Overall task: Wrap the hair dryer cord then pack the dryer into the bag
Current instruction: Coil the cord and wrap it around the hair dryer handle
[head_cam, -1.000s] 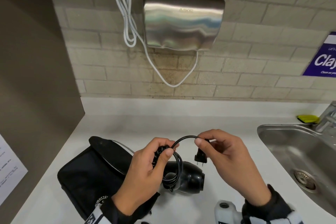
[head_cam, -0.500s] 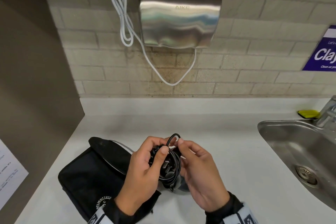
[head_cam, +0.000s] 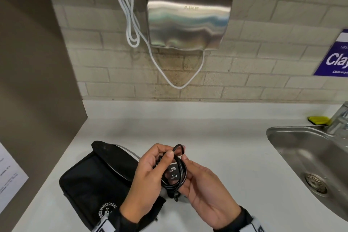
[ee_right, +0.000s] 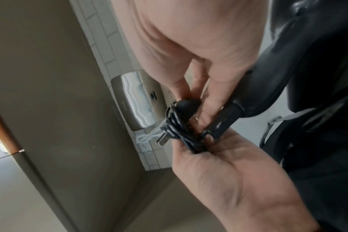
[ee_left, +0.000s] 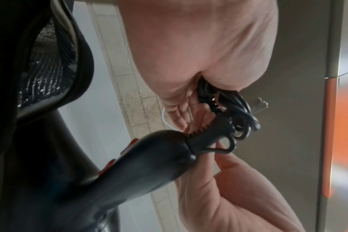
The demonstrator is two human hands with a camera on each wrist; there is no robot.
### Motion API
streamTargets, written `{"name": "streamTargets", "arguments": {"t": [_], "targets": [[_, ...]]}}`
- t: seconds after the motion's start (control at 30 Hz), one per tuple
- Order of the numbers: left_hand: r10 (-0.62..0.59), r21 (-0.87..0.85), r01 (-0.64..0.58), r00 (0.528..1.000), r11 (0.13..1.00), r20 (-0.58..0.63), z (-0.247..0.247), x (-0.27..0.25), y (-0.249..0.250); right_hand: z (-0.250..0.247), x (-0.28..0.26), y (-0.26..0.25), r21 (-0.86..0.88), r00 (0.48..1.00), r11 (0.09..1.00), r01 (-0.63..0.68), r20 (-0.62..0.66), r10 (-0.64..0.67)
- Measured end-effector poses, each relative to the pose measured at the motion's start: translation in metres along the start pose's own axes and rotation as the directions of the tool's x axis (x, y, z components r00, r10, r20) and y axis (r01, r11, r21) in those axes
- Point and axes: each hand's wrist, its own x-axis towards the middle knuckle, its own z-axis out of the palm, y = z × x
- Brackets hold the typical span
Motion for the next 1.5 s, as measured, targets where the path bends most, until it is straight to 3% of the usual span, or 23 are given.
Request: {"name": "streamTargets", "arguments": {"t": [0.3,0.4,0.47,0.5,0.57,0.6,0.67,0.73,0.9,0.97,1.03,1.07,1.23,1.4,1.5], "targets": [[-0.007,-0.061,0.007,1.000,0.998,-0.004,0.006,-0.003,0.006,0.003,-0.017,-0.003,-0.377,0.985,0.912,0.163,0.123,-0.125],[0.021,-0.012,-0.021,0.999,1.000,-0.037,0.009,-0.003,0.007,0.002,-0.020,-0.004,-0.461,0.980,0.864,0.200,0.080,-0.184],[0.055,0.031,-0.053,0.997,0.998,-0.062,0.009,-0.003,0.006,-0.002,-0.023,0.003,-0.597,0.923,0.738,0.316,0.013,-0.384],[0.074,0.053,-0.071,0.995,0.996,-0.066,0.009,-0.002,0.006,-0.003,-0.025,0.007,-0.653,0.859,0.646,0.395,0.014,-0.512],[0.098,0.084,-0.093,0.993,0.992,-0.064,0.009,-0.002,0.006,-0.006,-0.033,0.014,-0.747,0.703,0.380,0.546,0.163,-0.692],[0.109,0.102,-0.102,0.992,0.990,-0.062,0.009,-0.002,0.007,-0.007,-0.036,0.016,-0.778,0.649,0.234,0.583,0.273,-0.710],[0.132,0.153,-0.121,0.989,0.981,-0.064,0.008,-0.002,0.008,-0.010,-0.036,0.018,-0.810,0.624,0.048,0.585,0.412,-0.664],[0.126,0.168,-0.114,0.990,0.979,-0.063,0.008,-0.003,0.007,-0.013,-0.031,0.017,-0.820,0.613,-0.044,0.571,0.462,-0.642],[0.137,0.211,-0.116,0.986,0.971,-0.090,0.008,-0.003,0.008,-0.013,-0.026,0.008,-0.821,0.588,-0.112,0.560,0.489,-0.645],[0.153,0.229,-0.126,0.983,0.965,-0.104,0.009,-0.003,0.009,-0.008,-0.028,0.004,-0.818,0.555,-0.158,0.553,0.503,-0.663],[0.172,0.245,-0.142,0.980,0.959,-0.105,0.010,-0.003,0.010,-0.004,-0.031,0.002,-0.808,0.543,-0.121,0.577,0.489,-0.682],[0.177,0.248,-0.147,0.979,0.958,-0.103,0.011,-0.003,0.011,-0.002,-0.032,0.001,-0.799,0.559,-0.051,0.599,0.463,-0.687],[0.190,0.238,-0.169,0.980,0.956,-0.066,0.013,-0.005,0.017,0.006,-0.039,-0.007,-0.685,0.758,0.452,0.572,0.230,-0.610],[0.173,0.200,-0.163,0.984,0.966,-0.035,0.015,-0.008,0.019,0.008,-0.040,-0.018,-0.574,0.844,0.650,0.498,0.149,-0.515],[0.168,0.206,-0.159,0.986,0.965,-0.023,0.012,-0.008,0.019,0.008,-0.040,-0.021,-0.536,0.869,0.705,0.464,0.123,-0.479]]}}
